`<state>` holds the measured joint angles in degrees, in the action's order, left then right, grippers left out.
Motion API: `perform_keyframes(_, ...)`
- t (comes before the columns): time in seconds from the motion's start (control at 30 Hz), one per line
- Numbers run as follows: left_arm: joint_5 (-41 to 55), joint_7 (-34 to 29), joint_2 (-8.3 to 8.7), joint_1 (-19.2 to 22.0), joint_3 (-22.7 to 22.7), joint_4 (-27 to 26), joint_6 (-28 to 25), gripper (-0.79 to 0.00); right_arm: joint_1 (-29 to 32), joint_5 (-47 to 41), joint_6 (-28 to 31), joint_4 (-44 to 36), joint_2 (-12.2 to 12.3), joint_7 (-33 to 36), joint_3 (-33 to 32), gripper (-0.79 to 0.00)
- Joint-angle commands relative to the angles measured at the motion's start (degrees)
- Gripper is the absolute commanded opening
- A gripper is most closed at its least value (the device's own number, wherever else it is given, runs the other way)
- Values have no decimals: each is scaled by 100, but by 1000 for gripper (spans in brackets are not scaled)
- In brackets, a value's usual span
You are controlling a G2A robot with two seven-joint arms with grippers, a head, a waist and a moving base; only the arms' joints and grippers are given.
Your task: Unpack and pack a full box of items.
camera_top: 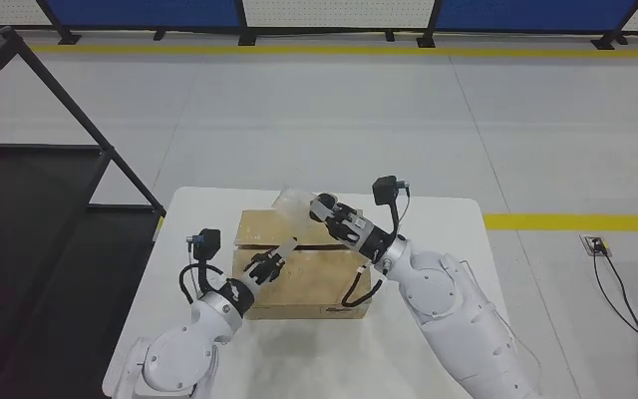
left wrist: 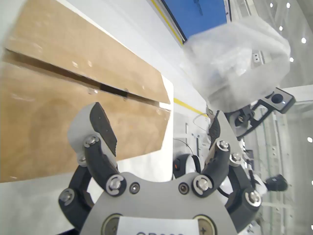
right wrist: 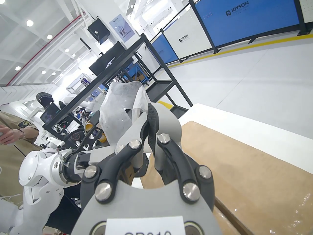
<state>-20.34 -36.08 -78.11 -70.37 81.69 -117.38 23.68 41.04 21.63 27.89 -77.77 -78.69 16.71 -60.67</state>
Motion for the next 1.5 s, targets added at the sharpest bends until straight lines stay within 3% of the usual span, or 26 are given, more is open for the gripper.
perform_keyframes(0.0, -38, 9, 0, -1, 5, 0, 3, 0, 0, -15, -26, 16, -9, -11, 11, -785)
perform_keyframes(0.27, 132, 97, -7, -57, 12, 36, -9, 0, 30, -42, -54, 1, -14, 50, -35, -785)
perform_keyframes(0.3, 324, 156, -16, -67, 50, 67, 55, -31, 32, -44, -56, -5, -14, 60, -41, -785)
perform_keyframes(0.33, 549, 190, -27, -56, 73, 82, 117, -157, 34, -53, -55, -13, -15, 71, -44, -785)
perform_keyframes(0.37, 796, 212, -38, -40, 104, 110, 151, -169, 32, -56, -56, -15, -15, 92, -47, -785)
perform_keyframes(0.43, 1123, 257, -48, -20, 156, 161, 164, -80, 27, -61, -61, -18, -16, 116, -55, -785)
perform_keyframes(0.5, 1461, 294, -55, -22, 226, 200, 138, -148, 25, -66, -64, -13, -17, 139, -66, -785)
perform_keyframes(0.6, 1848, 330, -56, 1, 339, 261, 133, -166, 24, -96, -46, -4, -15, 181, -93, -785)
perform_keyframes(0.67, 2040, 331, -55, 56, 355, 313, 174, -283, 23, -108, -34, -2, -14, 214, -100, -785)
perform_keyframes(0.77, 2205, 237, -43, 204, 345, 417, 231, -369, 18, -111, -19, 0, -16, 239, -108, -785)
perform_keyframes(1.07, 2542, 58, -2, 539, 248, 725, 231, -363, 10, -134, 9, 36, -20, 275, -137, -785)
perform_keyframes(1.47, 2731, 53, 51, 815, 102, 1037, 262, -434, 37, -174, 45, 22, -6, 328, -243, -785)
